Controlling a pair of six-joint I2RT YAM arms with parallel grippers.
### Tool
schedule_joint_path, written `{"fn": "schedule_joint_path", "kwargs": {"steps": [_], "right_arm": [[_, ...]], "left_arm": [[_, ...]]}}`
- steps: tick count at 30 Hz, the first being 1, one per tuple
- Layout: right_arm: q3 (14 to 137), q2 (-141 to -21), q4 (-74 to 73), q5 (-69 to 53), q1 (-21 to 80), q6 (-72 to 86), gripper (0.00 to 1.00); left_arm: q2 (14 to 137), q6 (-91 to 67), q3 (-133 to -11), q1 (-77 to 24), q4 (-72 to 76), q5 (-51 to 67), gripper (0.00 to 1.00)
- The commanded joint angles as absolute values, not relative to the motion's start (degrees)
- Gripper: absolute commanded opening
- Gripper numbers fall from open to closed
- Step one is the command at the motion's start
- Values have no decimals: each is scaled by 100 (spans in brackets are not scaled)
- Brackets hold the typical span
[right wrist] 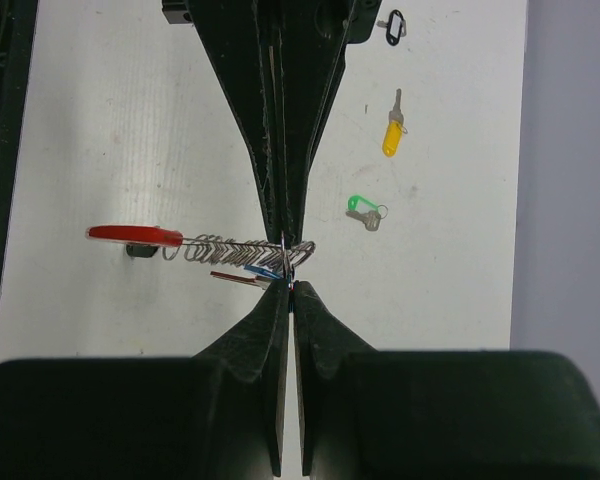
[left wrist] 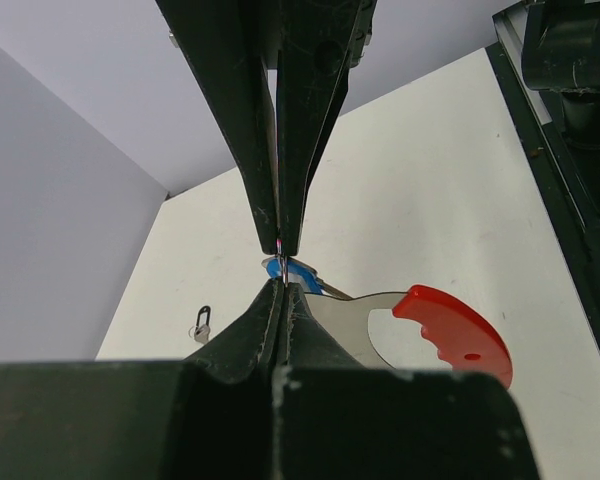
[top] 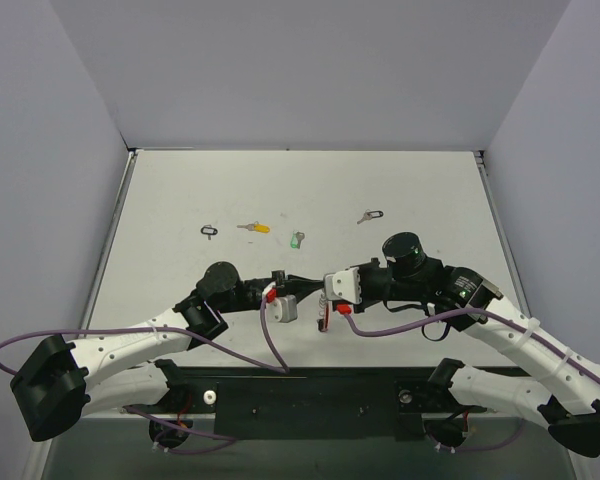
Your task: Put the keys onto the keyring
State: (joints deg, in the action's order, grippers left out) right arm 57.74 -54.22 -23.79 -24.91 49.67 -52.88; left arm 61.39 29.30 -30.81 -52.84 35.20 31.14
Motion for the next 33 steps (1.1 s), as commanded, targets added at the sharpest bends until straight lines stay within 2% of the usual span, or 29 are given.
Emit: {"fn": "schedule_joint_path", "kwargs": {"steps": [1,33], "right_arm": [[5836,-5414,-2162,-2698,5036,-5177,0],[5809,-5423,-2346,-2804,5001,-4974,0]], "left_arm": [[6047,2997,-3199,-5326,3639,3384,0],[6100,3085,-3278,-5317,3419,3340,0]]}}
